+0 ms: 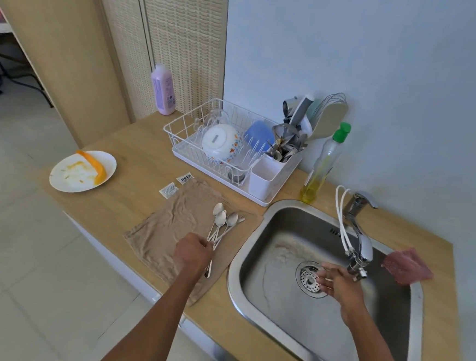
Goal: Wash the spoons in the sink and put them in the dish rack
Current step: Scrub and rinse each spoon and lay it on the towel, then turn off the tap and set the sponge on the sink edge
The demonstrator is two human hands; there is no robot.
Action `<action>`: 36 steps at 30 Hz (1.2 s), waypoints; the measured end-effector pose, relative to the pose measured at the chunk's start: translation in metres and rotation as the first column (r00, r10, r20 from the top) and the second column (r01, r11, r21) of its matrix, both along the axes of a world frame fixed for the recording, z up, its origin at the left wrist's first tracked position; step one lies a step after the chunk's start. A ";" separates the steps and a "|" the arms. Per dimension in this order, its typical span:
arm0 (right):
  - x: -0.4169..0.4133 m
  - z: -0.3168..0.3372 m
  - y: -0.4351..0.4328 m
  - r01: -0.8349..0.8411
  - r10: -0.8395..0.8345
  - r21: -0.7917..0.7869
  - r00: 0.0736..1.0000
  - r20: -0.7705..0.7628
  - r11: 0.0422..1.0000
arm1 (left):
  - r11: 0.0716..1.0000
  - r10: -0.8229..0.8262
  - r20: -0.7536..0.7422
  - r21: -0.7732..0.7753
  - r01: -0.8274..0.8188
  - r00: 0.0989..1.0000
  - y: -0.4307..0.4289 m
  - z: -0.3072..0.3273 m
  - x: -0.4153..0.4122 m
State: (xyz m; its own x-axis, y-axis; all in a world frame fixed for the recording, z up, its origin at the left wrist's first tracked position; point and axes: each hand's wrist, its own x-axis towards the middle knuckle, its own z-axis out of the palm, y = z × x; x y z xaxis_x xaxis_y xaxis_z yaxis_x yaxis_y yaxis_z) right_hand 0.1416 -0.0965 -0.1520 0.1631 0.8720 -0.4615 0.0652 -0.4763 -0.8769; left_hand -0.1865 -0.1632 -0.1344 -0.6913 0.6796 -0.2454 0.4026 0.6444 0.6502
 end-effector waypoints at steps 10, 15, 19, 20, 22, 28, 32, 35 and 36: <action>0.006 -0.003 0.002 0.034 -0.035 0.020 0.999 0.014 0.999 | 0.988 -0.149 -0.178 -0.055 0.141 0.973 0.015 -0.005 -0.006; 0.011 0.000 0.001 0.029 -0.030 0.064 0.999 0.017 0.998 | 0.948 -0.305 -0.254 0.006 0.317 0.918 0.028 -0.002 0.027; 0.023 0.000 0.000 0.010 -0.011 0.076 1.000 0.016 0.997 | 0.827 -0.542 -0.175 0.062 0.558 0.822 0.040 -0.007 0.067; 0.028 -0.001 0.000 -0.005 0.002 0.081 0.999 0.043 0.997 | 0.785 -0.603 -0.152 0.063 0.617 0.783 0.043 -0.007 0.079; 0.038 -0.002 0.002 -0.053 0.043 0.079 0.992 0.118 0.995 | 0.715 -0.688 -0.117 0.055 0.697 0.716 0.048 -0.009 0.104; 0.073 0.011 0.012 -0.200 0.177 0.057 0.945 0.275 0.978 | 0.567 -0.823 0.012 0.075 0.820 0.568 0.062 -0.013 0.180; 0.097 0.022 0.022 -0.252 0.191 0.090 0.883 0.428 0.963 | 0.552 -0.833 0.072 0.146 0.821 0.548 0.070 -0.009 0.224; 0.110 0.027 0.038 -0.309 0.225 0.095 0.841 0.493 0.946 | 0.531 -0.847 0.094 0.170 0.830 0.523 0.074 -0.009 0.240; 0.112 0.030 0.043 -0.325 0.235 0.092 0.826 0.512 0.941 | 0.530 -0.848 0.104 0.180 0.828 0.520 0.076 -0.011 0.242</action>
